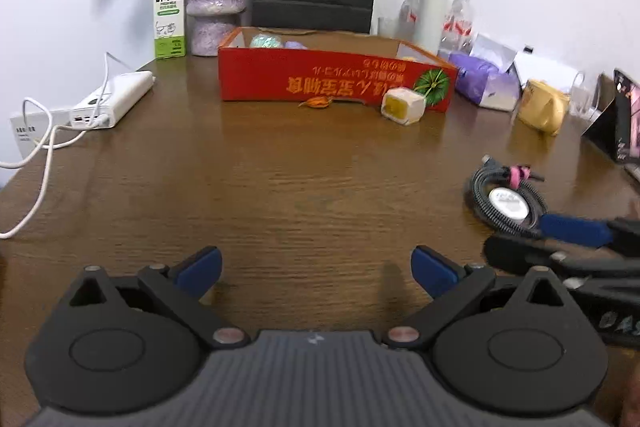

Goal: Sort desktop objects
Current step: 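Move both tools back toward the coiled braided cable and white puck, then grasp the white puck with the right gripper while the left gripper grasps the braided cable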

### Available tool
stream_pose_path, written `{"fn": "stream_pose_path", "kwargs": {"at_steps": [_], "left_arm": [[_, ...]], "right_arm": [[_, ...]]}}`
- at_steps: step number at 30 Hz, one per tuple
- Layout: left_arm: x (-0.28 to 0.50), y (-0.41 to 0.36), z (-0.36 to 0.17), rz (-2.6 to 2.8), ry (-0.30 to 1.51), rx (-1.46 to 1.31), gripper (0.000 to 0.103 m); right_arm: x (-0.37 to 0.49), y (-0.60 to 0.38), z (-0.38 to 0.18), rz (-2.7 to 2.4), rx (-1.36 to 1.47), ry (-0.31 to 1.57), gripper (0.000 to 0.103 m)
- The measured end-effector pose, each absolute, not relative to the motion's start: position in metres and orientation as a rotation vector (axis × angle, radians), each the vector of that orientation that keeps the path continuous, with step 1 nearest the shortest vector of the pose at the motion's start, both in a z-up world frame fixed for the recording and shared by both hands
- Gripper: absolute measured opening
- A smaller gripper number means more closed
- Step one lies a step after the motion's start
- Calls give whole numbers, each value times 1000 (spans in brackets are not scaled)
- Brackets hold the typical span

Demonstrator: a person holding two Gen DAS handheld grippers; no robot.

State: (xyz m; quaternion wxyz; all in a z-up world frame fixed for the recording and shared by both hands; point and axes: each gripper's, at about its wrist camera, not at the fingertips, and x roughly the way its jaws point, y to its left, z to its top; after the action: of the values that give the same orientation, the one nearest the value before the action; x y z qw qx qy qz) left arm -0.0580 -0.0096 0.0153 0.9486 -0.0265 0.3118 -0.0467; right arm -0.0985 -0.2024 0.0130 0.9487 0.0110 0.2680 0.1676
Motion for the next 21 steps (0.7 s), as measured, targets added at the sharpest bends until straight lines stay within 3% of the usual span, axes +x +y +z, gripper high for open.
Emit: {"fn": "stream_pose_path", "kwargs": {"at_steps": [3,5,7,14,15,17,21], "left_arm": [[-55,-9,12,-103,667,-47,103],[-55,-9,11,-109,668,-47,103],[-54,-12,9,-114,672,-38,103],[-56,-32,10,-155,658,78,103],[-57,-34,10,-158,654,91,103],[-58,-36,10,-162,650,108,103],[-58,-38,9,-162,647,106,103]], "right_arm": [[-96,-200,10,343,18,557,52],[-96,-201,11,336,13,544,30],[-94,-204,13,303,-17,527,20],[-69,-224,18,186,-27,537,26],[-64,-223,18,191,-52,541,28],[-53,-219,12,197,-96,574,47],[-40,-221,5,205,-81,620,46]]}}
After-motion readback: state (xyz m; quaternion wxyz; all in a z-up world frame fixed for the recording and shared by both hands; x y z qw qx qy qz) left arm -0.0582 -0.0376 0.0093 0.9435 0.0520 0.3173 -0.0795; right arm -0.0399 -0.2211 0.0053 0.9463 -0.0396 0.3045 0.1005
